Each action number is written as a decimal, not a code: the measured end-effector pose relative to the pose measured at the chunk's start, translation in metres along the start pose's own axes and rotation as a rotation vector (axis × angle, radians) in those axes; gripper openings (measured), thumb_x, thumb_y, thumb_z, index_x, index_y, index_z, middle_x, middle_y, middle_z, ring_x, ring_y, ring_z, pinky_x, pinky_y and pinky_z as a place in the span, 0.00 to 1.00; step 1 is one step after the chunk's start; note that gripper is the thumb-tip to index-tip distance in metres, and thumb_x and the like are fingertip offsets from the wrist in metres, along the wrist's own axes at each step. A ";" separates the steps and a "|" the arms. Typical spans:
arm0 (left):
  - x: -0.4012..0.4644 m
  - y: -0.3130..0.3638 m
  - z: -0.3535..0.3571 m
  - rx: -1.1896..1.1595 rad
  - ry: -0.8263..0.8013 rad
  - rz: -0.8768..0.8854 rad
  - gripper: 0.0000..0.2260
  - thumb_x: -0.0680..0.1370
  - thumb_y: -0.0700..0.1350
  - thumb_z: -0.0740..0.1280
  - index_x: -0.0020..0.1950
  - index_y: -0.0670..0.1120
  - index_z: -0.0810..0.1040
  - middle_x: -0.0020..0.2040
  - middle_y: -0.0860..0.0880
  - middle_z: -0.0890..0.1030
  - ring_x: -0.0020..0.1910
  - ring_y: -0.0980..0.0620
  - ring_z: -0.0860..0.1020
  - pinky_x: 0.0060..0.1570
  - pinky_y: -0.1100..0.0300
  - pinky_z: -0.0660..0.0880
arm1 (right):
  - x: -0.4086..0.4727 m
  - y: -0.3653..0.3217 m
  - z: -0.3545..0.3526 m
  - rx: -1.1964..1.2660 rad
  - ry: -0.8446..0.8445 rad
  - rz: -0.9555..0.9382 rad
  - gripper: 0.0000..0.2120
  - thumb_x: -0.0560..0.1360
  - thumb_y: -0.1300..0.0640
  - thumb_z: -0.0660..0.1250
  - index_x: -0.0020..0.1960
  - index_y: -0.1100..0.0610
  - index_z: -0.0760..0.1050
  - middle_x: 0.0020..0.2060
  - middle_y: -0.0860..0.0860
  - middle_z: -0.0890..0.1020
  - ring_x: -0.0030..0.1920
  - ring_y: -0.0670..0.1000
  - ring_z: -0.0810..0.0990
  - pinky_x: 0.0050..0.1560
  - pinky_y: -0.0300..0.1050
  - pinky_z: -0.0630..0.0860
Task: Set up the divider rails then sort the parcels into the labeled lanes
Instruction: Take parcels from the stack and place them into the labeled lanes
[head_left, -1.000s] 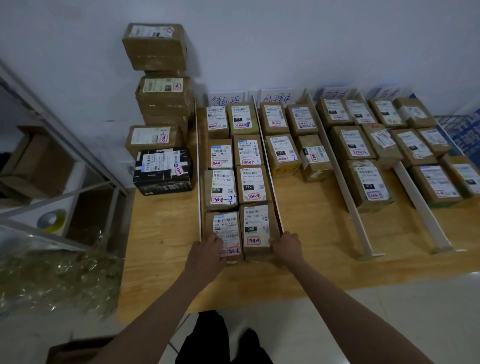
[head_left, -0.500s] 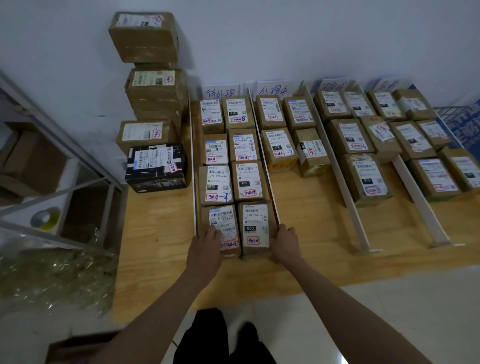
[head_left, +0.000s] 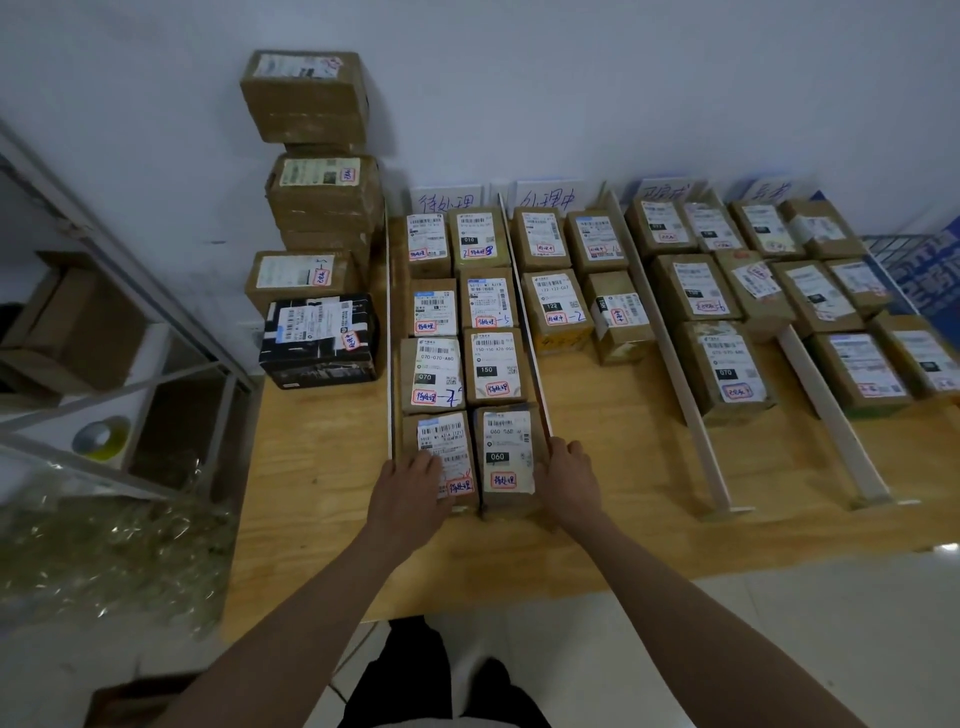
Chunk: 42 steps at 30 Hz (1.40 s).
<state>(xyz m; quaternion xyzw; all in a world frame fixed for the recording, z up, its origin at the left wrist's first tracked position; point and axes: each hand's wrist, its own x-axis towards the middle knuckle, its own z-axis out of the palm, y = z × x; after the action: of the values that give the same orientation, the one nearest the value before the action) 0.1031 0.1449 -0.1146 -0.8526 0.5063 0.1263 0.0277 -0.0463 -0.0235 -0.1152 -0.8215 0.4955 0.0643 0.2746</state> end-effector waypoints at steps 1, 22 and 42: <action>0.002 0.000 -0.006 0.008 0.008 -0.006 0.25 0.81 0.58 0.58 0.73 0.45 0.67 0.69 0.48 0.70 0.66 0.47 0.70 0.66 0.50 0.65 | 0.000 -0.005 -0.007 -0.059 0.021 -0.048 0.18 0.79 0.55 0.60 0.68 0.58 0.67 0.62 0.56 0.72 0.61 0.57 0.71 0.58 0.53 0.74; -0.029 -0.110 -0.098 0.057 0.135 -0.368 0.26 0.83 0.59 0.51 0.76 0.46 0.64 0.75 0.47 0.67 0.74 0.46 0.64 0.73 0.48 0.60 | -0.013 -0.130 -0.033 -0.203 0.174 -0.445 0.24 0.83 0.47 0.56 0.75 0.57 0.61 0.71 0.55 0.69 0.71 0.57 0.67 0.69 0.54 0.66; 0.094 -0.263 -0.063 -0.089 0.066 -0.275 0.26 0.82 0.58 0.55 0.74 0.45 0.66 0.75 0.45 0.67 0.71 0.45 0.69 0.70 0.48 0.63 | 0.112 -0.285 0.050 -0.134 -0.093 -0.355 0.30 0.79 0.59 0.62 0.78 0.54 0.57 0.78 0.53 0.60 0.73 0.61 0.64 0.69 0.61 0.68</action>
<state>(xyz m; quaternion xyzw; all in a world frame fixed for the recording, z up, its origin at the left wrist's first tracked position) 0.3872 0.1810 -0.0977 -0.9180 0.3792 0.1157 -0.0097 0.2599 0.0167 -0.0892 -0.9087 0.3242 0.0855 0.2487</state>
